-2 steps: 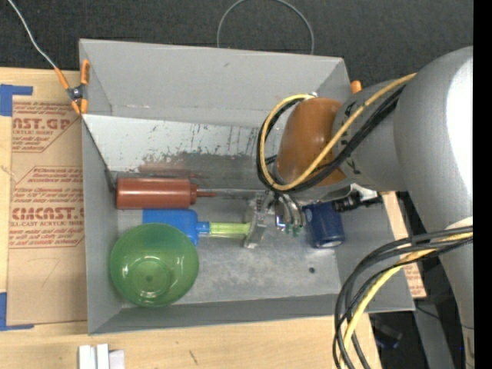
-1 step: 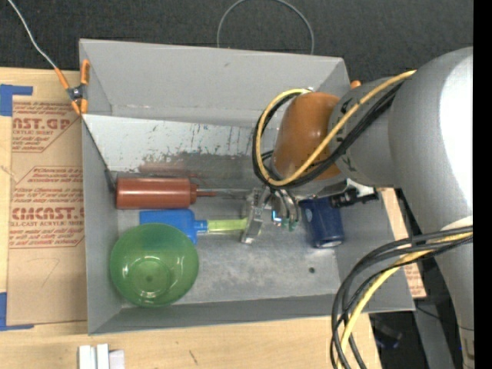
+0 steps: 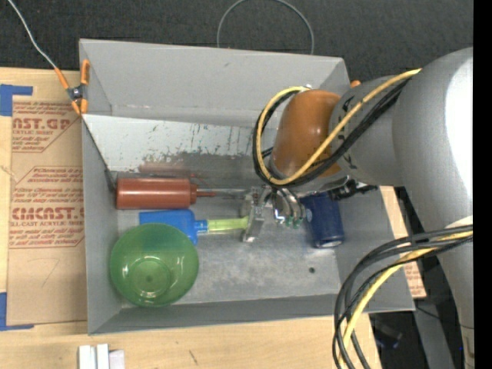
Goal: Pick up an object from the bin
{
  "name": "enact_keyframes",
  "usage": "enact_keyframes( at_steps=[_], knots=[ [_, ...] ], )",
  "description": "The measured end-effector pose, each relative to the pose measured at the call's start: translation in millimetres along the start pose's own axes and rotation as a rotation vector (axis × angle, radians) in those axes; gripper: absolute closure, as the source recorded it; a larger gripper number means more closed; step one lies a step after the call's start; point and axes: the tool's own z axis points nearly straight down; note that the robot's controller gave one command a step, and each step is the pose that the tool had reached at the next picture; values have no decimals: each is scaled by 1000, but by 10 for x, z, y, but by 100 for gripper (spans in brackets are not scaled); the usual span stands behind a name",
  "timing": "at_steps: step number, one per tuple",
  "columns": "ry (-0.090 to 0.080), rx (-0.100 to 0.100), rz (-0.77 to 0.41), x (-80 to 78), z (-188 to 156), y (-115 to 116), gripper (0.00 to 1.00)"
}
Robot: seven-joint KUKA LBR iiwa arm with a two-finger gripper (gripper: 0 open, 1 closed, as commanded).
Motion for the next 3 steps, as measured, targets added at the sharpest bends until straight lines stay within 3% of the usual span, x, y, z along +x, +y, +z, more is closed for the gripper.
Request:
enact_keyframes(
  at_steps=[1, 2, 3],
  knots=[
    [-1, -1, -117, -27, 10, 240, 100],
    [0, 0, 39, 153, 16, 618, 100],
    [-3, 1, -70, 95, 16, 671, 100]
  ],
)
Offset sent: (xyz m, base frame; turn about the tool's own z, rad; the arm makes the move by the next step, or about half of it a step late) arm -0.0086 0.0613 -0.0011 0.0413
